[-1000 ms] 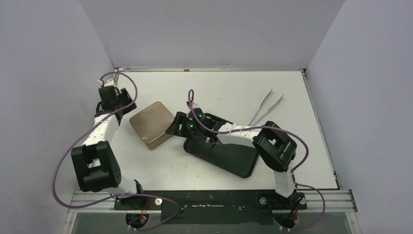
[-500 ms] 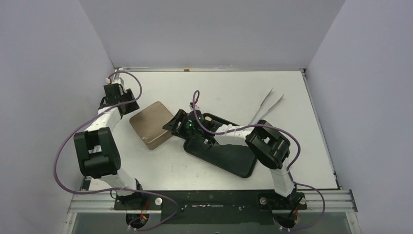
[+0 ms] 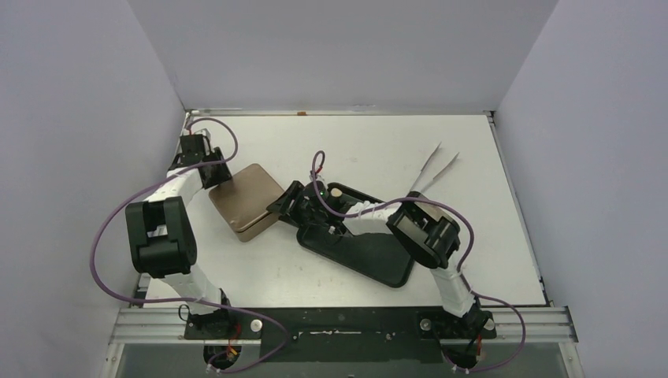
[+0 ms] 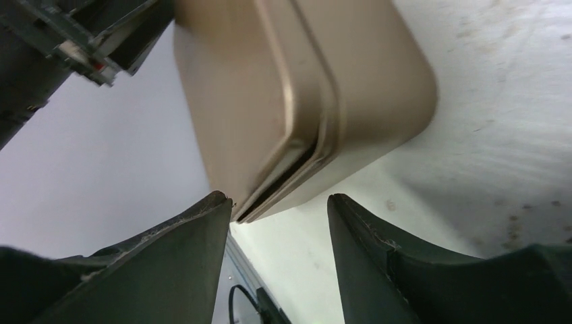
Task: Pack the chocolate
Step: Close the box lid on the packing box.
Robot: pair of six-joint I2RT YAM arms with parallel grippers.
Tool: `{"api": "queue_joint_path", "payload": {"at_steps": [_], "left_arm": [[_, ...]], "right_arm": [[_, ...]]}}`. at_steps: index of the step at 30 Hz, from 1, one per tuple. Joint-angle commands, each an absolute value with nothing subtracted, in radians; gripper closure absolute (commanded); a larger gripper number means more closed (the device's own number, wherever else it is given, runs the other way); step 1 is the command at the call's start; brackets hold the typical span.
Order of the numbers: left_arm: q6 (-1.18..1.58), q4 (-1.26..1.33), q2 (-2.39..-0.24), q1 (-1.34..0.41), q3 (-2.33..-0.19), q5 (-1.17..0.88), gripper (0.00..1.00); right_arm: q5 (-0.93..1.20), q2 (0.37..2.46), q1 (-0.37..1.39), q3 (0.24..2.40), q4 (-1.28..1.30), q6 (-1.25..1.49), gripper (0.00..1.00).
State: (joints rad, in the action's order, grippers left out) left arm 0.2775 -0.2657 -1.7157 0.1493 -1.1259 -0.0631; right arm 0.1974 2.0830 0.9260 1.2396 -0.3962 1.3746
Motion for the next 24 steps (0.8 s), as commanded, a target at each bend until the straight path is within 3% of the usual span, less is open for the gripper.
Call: {"api": "queue_joint_path", "payload": {"at_steps": [1,14,24], "left_arm": [[0.278,-0.337,-1.713,0.113,-1.162,-0.030,0.60],[0.312,-0.336,-1.635,0.101,-1.109,-0.048,0.61],[0.322,-0.369,-1.588,0.105,-1.082,-0.087,0.51]], "right_arm": [[0.187,2.114,0.902,1.279,-0.461,1.385,0.45],[0.191,2.128,0.885,1.235,-0.509,1.394,0.54],[0.151,2.148,0.877,1.229,-0.473,1.361,0.84]]}}
